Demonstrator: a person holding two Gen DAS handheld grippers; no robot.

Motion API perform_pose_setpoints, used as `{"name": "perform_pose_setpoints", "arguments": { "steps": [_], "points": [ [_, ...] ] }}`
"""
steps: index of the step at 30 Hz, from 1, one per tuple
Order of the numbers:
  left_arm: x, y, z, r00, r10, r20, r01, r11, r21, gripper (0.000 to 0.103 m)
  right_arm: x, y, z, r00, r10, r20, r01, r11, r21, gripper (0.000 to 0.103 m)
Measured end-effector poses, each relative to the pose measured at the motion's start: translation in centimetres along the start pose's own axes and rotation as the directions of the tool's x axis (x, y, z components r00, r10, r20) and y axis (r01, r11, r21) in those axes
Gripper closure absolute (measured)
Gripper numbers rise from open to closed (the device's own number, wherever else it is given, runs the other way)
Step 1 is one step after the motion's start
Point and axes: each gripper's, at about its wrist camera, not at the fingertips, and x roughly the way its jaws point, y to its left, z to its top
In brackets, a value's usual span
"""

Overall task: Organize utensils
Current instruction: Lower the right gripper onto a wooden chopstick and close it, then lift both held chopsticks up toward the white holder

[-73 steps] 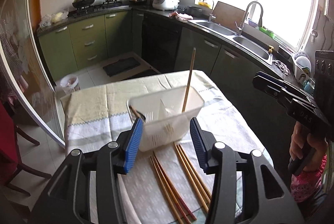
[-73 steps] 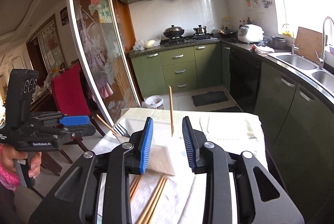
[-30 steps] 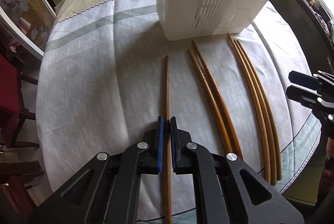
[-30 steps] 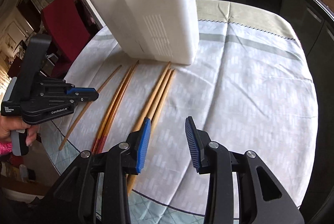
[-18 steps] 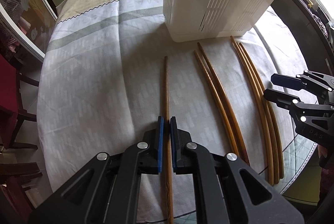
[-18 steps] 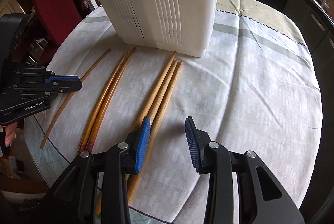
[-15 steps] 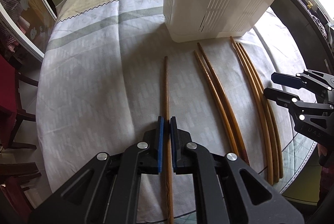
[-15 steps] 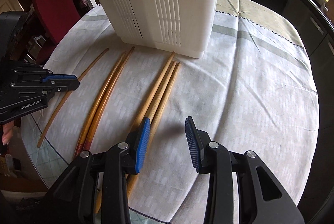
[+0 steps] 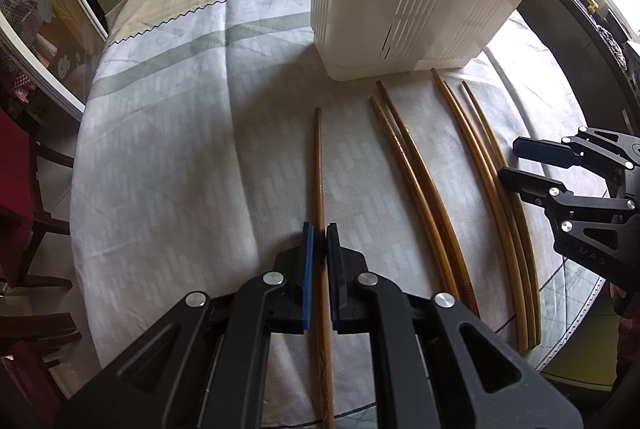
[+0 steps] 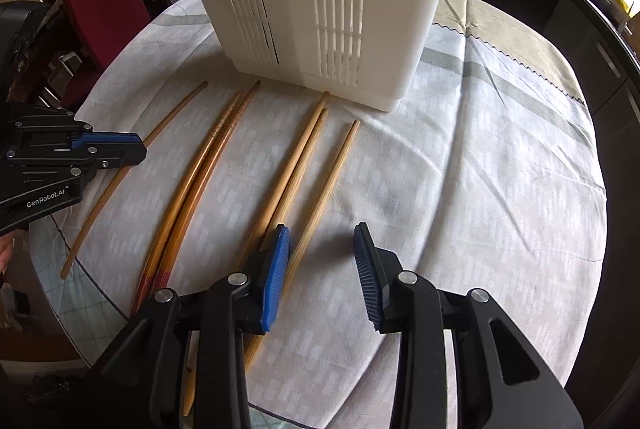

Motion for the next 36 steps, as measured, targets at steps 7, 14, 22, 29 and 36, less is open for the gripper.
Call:
{"name": "perform_pose_setpoints", "arguments": {
  "steps": [7,14,22,29,36],
  "points": [
    [0.0,-0.3,0.3,1.0,0.005,-0.013,-0.005,1.0,-0.001,0.094,0.2,-0.2,0.6,0.999,-0.032,-0.001,0.032,0.999,0.0,0.081],
    [0.4,-1.5,1.2,1.0,0.02,-0.024,-0.019,0.999,0.026,0.077,0.3,-0.6,1.3,1.0,-0.001,-0.023,0.002,1.0,0.001,0.092],
    [0.6,-0.5,2.2,0.999,0.022,-0.04,-0.022,1.0,0.013,0.097,-0.5,-2.5,1.0,0.999,0.037,0.001,-0.037,0.998,0.046,0.096],
    [-0.5,1.4,2.2,1.0,-0.02,-0.017,0.02,1.0,-0.011,0.097,-4.8,-4.6,0.0,0.991,0.084,0.102,-0.093,0.992,0.085,0.096],
    [-6.0,3.2,1.5,0.995,-0.04,0.097,0.04,0.999,-0.002,0.097,-11.5,-7.2,-2.1,0.958,0.101,0.267,-0.139,0.982,0.126,0.096]
  ]
}}
